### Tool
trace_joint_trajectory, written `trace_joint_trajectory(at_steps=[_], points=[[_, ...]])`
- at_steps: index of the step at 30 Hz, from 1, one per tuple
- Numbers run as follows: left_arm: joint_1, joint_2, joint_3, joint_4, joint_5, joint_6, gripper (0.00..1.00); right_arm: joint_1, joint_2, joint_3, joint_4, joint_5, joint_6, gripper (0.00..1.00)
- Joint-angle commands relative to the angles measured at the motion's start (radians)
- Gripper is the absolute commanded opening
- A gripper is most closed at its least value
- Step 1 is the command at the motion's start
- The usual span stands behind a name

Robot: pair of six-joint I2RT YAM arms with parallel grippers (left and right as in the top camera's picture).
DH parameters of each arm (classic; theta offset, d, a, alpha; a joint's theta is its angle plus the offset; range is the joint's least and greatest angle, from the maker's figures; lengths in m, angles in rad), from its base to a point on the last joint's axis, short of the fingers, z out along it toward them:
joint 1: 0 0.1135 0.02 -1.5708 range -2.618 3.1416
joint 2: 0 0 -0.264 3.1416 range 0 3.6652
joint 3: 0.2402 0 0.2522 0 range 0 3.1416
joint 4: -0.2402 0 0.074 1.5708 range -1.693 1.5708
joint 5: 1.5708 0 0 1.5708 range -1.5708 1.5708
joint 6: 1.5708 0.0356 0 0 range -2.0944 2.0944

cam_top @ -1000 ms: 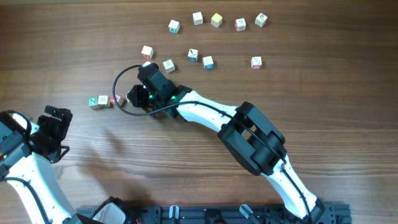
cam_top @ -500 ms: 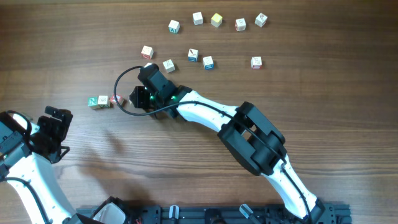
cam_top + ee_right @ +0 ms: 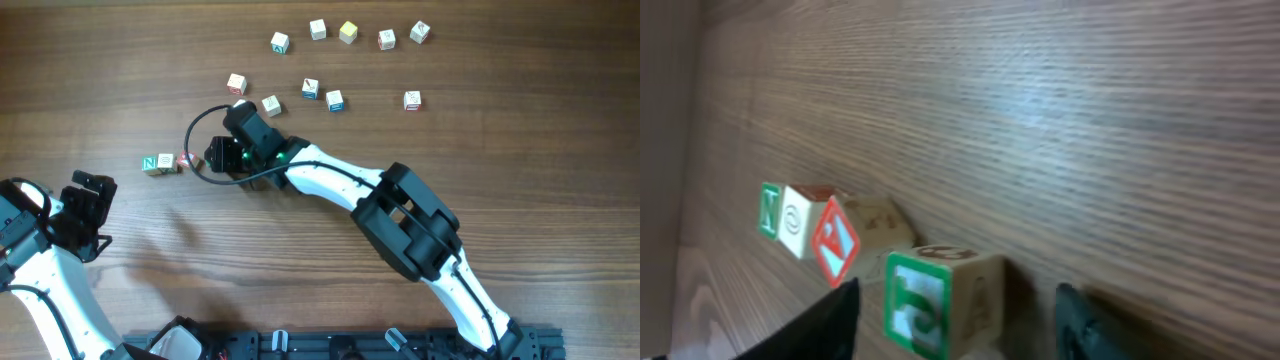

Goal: Form a horizontal line
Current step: 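Lower the green block right of the A block and release, then reach the right gripper to the white brush-picture block and grasp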

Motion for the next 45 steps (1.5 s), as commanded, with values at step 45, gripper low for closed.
trace_joint_trajectory(at_steps=[45], points=[[-0.001, 0.002, 0.009, -0.024, -0.009, 0.005, 1.0, -0.311, -0.001, -0.002, -0.029, 0.196, -0.188, 0.89]])
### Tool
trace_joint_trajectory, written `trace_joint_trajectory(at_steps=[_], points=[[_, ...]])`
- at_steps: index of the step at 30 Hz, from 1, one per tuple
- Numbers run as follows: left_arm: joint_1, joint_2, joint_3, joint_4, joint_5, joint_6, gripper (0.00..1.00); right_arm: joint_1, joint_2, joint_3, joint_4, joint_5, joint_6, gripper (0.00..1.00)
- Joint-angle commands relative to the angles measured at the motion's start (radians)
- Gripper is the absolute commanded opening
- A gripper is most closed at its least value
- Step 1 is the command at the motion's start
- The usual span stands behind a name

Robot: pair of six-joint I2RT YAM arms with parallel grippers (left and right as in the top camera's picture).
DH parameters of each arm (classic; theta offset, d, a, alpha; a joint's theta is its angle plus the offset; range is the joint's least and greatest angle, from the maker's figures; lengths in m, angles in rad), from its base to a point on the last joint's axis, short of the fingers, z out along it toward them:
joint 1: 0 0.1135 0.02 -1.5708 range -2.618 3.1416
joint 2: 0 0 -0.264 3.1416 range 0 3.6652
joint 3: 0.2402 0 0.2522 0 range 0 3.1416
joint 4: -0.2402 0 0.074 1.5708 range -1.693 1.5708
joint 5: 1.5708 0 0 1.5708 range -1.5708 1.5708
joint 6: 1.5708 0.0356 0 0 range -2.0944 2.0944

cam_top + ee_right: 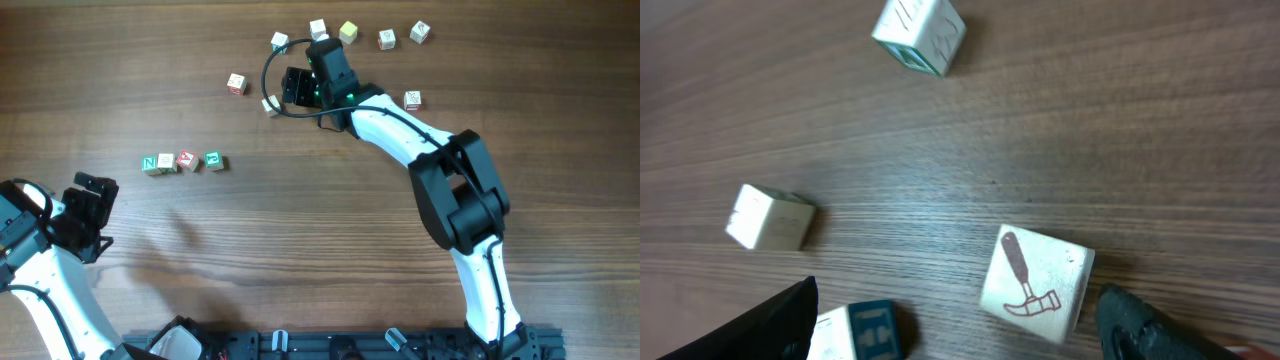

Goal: Form a horizontal line
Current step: 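Reach the right gripper to the white brush-picture block and grasp, then carry the white brush-picture block left toward the row end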

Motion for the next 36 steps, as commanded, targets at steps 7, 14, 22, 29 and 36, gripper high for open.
trace_joint_trajectory(at_steps=[7, 14, 22, 29, 36], points=[[-0.001, 0.002, 0.009, -0.001, -0.008, 0.005, 1.0, 0.0, 0.066, -0.001, 0.024, 0.114, 0.024, 0.79], [-0.001, 0.002, 0.009, -0.001, -0.008, 0.005, 1.0, 0.003, 0.069, -0.001, 0.039, 0.134, -0.03, 0.59], [-0.001, 0.002, 0.009, -0.001, -0.008, 0.005, 1.0, 0.027, 0.129, -0.001, 0.057, 0.135, -0.078, 0.51], [-0.001, 0.002, 0.009, -0.001, -0.008, 0.005, 1.0, 0.027, 0.119, 0.0, 0.054, 0.134, -0.079, 0.31], [-0.001, 0.002, 0.009, -0.001, -0.008, 0.005, 1.0, 0.025, 0.016, 0.0, -0.006, 0.133, -0.08, 0.17]])
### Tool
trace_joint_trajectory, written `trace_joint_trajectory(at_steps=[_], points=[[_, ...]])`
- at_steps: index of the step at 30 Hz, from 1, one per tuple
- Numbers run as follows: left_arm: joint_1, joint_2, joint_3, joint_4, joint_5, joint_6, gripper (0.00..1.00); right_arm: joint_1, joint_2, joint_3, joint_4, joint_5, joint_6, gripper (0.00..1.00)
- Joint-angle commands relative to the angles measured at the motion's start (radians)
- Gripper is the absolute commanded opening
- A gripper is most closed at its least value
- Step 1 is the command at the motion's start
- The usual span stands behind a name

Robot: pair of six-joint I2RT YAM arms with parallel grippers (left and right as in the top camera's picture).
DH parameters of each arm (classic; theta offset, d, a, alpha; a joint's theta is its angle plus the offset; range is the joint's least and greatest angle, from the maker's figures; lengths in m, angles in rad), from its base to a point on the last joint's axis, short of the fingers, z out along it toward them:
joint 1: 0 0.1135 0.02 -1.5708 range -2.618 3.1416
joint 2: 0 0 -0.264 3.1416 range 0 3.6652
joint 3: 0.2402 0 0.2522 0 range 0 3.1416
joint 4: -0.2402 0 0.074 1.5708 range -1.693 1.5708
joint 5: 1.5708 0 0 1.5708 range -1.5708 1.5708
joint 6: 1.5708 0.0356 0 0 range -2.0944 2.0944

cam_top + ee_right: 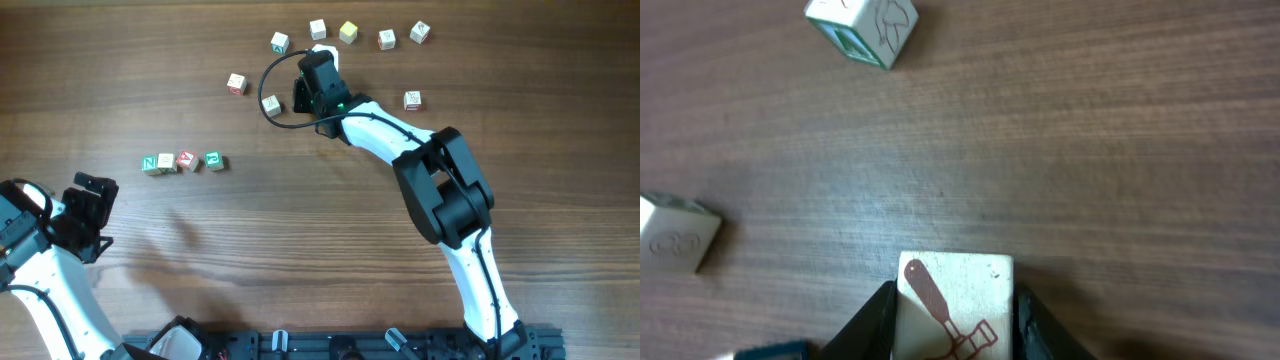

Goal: Form a horizontal line
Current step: 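Carry the white brush-picture block left toward the row end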

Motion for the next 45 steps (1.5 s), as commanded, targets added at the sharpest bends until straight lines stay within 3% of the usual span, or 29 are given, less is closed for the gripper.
trace_joint_trajectory(at_steps=[1, 9, 13, 18, 26, 45], points=[[-0.001, 0.002, 0.009, -0.001, -0.005, 0.005, 1.0, 0.002, -0.078, -0.006, -0.072, -0.011, -0.002, 0.17], [-0.001, 0.002, 0.009, -0.001, -0.005, 0.005, 1.0, 0.004, -0.23, -0.006, -0.184, -0.355, 0.003, 0.12], [-0.001, 0.002, 0.009, -0.001, -0.005, 0.005, 1.0, 0.029, -0.235, -0.007, -0.222, -0.496, 0.079, 0.11], [-0.001, 0.002, 0.009, -0.001, -0.005, 0.005, 1.0, 0.11, -0.232, -0.023, -0.252, -0.36, 0.114, 0.11], [-0.001, 0.002, 0.009, -0.001, -0.005, 0.005, 1.0, 0.283, -0.173, -0.035, -0.163, -0.078, 0.115, 0.13], [-0.001, 0.002, 0.009, -0.001, -0.005, 0.005, 1.0, 0.332, -0.086, -0.035, -0.155, 0.007, 0.243, 0.14]])
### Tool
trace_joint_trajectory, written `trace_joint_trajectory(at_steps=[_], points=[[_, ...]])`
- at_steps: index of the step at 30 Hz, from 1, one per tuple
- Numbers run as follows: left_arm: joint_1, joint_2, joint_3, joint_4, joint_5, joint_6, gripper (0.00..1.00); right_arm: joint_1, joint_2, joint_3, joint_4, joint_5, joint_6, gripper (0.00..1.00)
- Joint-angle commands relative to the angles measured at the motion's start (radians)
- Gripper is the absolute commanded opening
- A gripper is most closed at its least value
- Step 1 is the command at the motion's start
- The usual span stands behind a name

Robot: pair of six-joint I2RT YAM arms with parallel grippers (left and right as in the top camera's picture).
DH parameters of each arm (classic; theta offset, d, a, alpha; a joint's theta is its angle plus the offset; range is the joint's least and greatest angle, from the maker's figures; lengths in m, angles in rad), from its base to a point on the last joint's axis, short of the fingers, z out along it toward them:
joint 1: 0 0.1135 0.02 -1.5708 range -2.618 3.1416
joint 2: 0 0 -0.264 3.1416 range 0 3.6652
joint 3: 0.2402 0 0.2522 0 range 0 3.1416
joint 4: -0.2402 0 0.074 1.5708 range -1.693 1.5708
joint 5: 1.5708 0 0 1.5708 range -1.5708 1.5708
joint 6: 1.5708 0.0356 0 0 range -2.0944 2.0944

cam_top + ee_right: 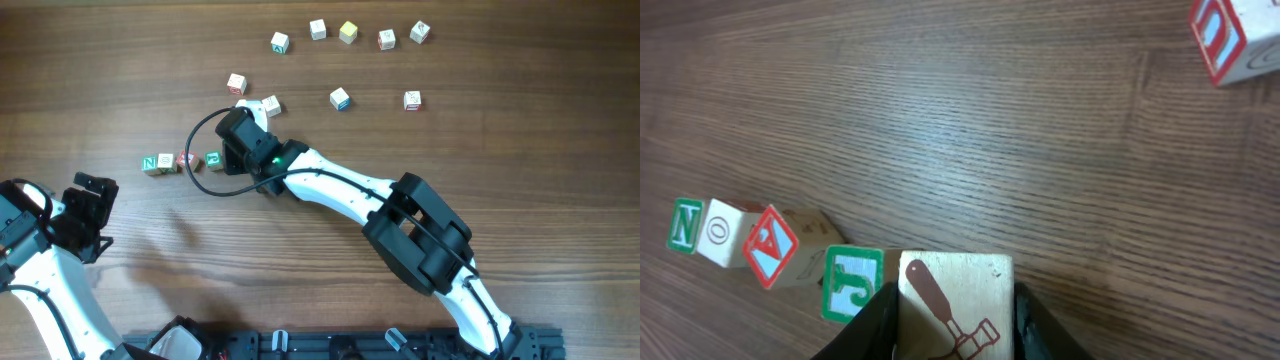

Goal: Form a horizontal line
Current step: 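Carry the white brush-picture block left toward the row end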

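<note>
A row of small wooden blocks (182,160) lies at the table's left: green N, a pale block, a red one and a green J (851,285). My right gripper (953,320) is shut on a hammer-picture block (954,305), held just right of the green J block, at the row's right end. In the overhead view the right gripper (235,150) hides that block. My left gripper (88,212) rests at the left edge, away from the blocks; its jaws do not show clearly.
Loose blocks lie scattered at the back: one with red trim (236,83), a pale one (271,105), a blue one (340,98), another (412,100) and an arc of several near the far edge (347,32). The right arm (340,195) stretches diagonally across the table.
My right gripper has moved from the back cluster down and left to the row's right end, carrying the hammer block. The left arm has not moved.
First my right gripper stood open around the green J block at the row's end. Then it was open near the hammer block in the back cluster, with the J left in the row. Then it was shut on the hammer block, which now sits beside the J.
</note>
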Motion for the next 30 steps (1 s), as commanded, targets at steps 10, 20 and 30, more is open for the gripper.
trace_joint_trajectory(at_steps=[10, 20, 30], points=[[-0.001, 0.002, 0.009, 0.0, -0.005, 0.005, 1.0, -0.002, 0.027, -0.008, -0.001, -0.038, 0.272, 0.14], [-0.001, 0.002, 0.009, 0.0, -0.005, 0.005, 1.0, -0.001, 0.061, -0.008, 0.022, -0.036, 0.278, 0.14], [-0.001, 0.002, 0.009, 0.0, -0.005, 0.005, 1.0, 0.011, 0.082, -0.008, 0.091, -0.096, 0.274, 0.14]])
